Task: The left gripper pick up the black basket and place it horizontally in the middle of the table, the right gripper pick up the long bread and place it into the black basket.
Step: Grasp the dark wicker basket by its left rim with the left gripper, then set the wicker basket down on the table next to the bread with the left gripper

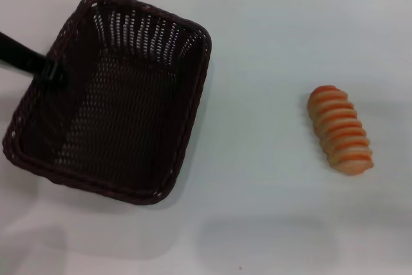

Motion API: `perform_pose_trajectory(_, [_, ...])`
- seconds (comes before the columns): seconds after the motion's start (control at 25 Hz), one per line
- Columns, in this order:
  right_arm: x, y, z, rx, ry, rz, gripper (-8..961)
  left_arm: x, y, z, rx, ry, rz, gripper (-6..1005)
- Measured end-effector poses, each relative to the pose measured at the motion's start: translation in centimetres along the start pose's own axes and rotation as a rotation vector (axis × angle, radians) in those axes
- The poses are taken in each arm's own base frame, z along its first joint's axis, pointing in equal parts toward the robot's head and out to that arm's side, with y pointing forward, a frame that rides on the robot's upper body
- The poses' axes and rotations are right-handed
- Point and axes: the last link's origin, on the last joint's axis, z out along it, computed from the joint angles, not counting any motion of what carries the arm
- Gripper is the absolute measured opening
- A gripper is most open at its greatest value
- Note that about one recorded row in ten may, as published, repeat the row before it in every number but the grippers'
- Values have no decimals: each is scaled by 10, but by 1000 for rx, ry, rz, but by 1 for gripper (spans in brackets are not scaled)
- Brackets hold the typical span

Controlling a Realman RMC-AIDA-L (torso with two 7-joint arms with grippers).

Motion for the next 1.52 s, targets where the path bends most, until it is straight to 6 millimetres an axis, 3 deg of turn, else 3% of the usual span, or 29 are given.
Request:
perform_pose_trajectory(0.36, [-1, -3, -5, 11, 6, 1, 667, 23, 1, -25, -116, 112, 142, 182])
perform_pose_trajectory(0.64, [1, -5, -9, 14, 19, 8, 666, 49, 16, -46, -255, 200, 354, 186])
perform_pose_trajectory(0.76, [1, -7, -12, 19, 20, 4, 666, 60, 32, -53, -314, 226, 537, 192])
perform_pose_trajectory(0.96, [2, -14, -21, 38, 42, -12, 666, 69, 54, -47, -383, 211, 696, 201])
perform_pose_trajectory(1.2, [2, -24, -39, 69, 73, -23, 666, 73, 95, -22, -491, 141, 890, 212])
perform_pose_trajectory(1.48, [1, -30, -49, 87, 89, -32, 666, 74, 104, -16, -504, 127, 932, 225])
perform_pose_trajectory(1.52, [1, -30, -50, 90, 91, -33, 666, 75, 117, -3, -478, 101, 990, 227])
